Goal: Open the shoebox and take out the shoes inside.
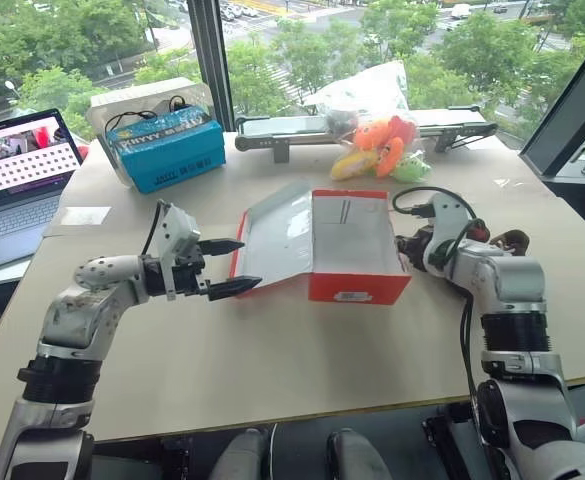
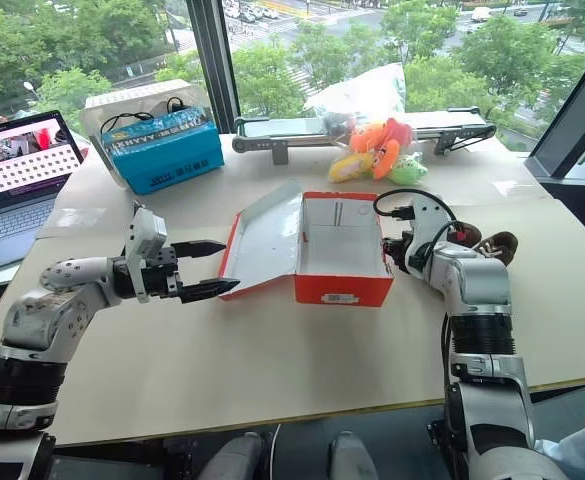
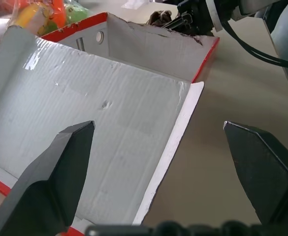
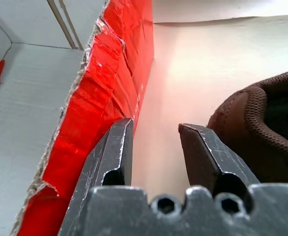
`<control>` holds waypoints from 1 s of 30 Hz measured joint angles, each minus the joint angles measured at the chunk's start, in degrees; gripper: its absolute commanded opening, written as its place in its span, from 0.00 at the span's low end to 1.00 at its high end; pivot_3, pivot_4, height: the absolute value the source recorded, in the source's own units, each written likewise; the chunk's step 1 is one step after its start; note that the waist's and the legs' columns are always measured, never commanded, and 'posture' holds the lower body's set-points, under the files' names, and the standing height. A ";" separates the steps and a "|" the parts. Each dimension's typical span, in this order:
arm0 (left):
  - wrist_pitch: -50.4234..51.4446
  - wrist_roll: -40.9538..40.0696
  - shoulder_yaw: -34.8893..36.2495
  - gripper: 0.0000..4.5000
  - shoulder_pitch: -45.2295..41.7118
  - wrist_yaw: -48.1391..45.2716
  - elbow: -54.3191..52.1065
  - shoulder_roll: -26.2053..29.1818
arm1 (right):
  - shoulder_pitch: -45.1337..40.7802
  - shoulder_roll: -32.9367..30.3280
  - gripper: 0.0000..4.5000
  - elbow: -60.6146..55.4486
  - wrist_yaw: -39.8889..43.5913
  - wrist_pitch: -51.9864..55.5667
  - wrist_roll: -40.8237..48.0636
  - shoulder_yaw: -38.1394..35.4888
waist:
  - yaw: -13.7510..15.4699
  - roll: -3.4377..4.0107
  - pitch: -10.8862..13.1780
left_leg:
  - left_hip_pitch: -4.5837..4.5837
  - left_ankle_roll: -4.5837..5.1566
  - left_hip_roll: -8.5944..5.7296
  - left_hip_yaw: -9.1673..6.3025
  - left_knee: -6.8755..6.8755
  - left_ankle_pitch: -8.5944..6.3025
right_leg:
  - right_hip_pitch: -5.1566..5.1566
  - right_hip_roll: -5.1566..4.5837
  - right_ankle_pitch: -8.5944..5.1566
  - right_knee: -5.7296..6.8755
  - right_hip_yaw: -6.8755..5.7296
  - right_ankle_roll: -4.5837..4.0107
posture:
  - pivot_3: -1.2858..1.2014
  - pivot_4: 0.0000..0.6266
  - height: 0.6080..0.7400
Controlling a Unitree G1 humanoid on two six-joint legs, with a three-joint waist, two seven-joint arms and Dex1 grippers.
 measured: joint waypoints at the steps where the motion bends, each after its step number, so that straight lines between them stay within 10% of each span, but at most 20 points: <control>1: 0.00 -0.01 0.16 1.00 0.00 0.13 -0.07 0.00 | -0.32 0.10 0.44 0.20 -0.03 -0.43 -0.10 0.00 | -0.01 0.00 0.00 | 0.00 0.00 0.00 0.00 -0.01 0.00 | 0.00 0.00 0.00 0.00 0.00 0.00 | 0.52 0.24 1.00; 7: 0.00 -0.01 0.65 1.00 0.05 0.36 -0.73 0.15 | -0.28 -0.96 0.44 -2.74 0.01 0.84 -1.12 0.24 | 0.09 0.04 0.03 | -0.11 0.00 -0.03 0.00 -0.01 0.00 | -0.11 -0.02 0.15 0.02 0.00 -0.25 | 0.52 0.24 1.00; 19: -0.49 -0.16 3.16 1.00 1.72 3.04 -2.34 -0.61 | 16.26 -13.96 0.44 -46.89 9.42 18.30 12.07 -13.42 | 0.58 0.00 0.01 | -0.20 -0.06 0.06 -0.01 0.12 -0.04 | 0.04 -0.13 -0.03 -0.09 -0.11 0.13 | 0.52 0.24 1.00; 30: -6.23 4.59 4.92 1.00 2.93 14.55 2.75 -6.39 | 30.77 -8.29 0.44 -42.95 -6.82 9.74 -1.65 -15.85 | 0.60 -0.01 0.00 | -0.25 -0.12 0.05 0.09 0.11 -0.08 | -0.06 -0.23 0.01 -0.08 -0.09 0.14 | 0.52 0.24 1.00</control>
